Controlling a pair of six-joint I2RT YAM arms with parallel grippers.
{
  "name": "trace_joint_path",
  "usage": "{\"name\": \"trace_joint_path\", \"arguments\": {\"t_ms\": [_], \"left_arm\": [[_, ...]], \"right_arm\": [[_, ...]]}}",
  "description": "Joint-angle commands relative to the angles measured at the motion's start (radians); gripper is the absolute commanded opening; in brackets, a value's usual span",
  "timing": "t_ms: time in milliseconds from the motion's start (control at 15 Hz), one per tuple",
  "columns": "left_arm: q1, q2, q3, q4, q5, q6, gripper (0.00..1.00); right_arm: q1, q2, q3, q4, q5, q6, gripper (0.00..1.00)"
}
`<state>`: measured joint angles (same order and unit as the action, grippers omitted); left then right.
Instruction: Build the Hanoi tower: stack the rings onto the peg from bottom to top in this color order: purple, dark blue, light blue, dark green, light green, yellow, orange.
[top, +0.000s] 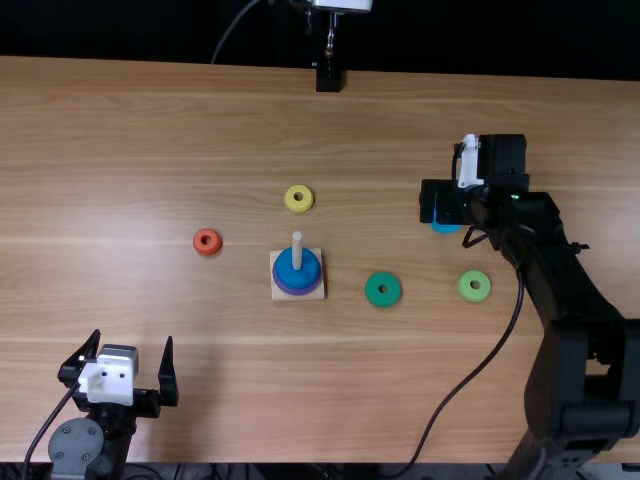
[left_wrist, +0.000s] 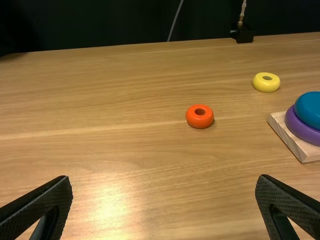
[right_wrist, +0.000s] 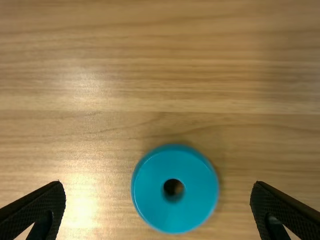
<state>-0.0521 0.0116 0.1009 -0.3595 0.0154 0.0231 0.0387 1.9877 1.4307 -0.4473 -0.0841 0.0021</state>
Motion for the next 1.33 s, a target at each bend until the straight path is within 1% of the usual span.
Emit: {"name": "trace_joint_path", "arguments": {"t_ms": [0, 67, 133, 533, 600, 733, 867, 1267], "left_arm": [[0.008, -0.012, -0.101, -0.086, 0.016, 0.008, 1.00], [0.008, -0.012, -0.101, -0.086, 0.016, 0.008, 1.00], [0.008, -0.012, -0.101, -0.086, 0.016, 0.008, 1.00], [0.008, -0.012, -0.101, -0.086, 0.016, 0.008, 1.00], [0.008, -0.012, -0.101, -0.086, 0.016, 0.008, 1.00], [0.008, -0.012, -0.101, -0.086, 0.016, 0.008, 1.00], [0.008, -0.012, -0.101, -0.086, 0.016, 0.008, 1.00], [0.008, -0.012, -0.101, -0.086, 0.016, 0.008, 1.00]], "right_arm": [[0.018, 0.036, 0.034, 0.001, 0.047, 0.005, 1.00], [0.020, 0.056, 0.034, 0.003, 0.104, 0.005, 1.00], [0.020, 0.079, 0.037, 0.003, 0.134, 0.005, 1.00], [0.020, 0.115, 0.065, -0.016, 0.137, 0.005, 1.00], [0.020, 0.118, 0.073, -0.027, 0.137, 0.009, 1.00], [0.020, 0.145, 0.100, -0.097, 0.136, 0.026, 1.00], [0.020, 0.158, 0.109, -0.128, 0.137, 0.026, 1.00], [0.018, 0.169, 0.112, -0.124, 0.137, 0.026, 1.00]]}}
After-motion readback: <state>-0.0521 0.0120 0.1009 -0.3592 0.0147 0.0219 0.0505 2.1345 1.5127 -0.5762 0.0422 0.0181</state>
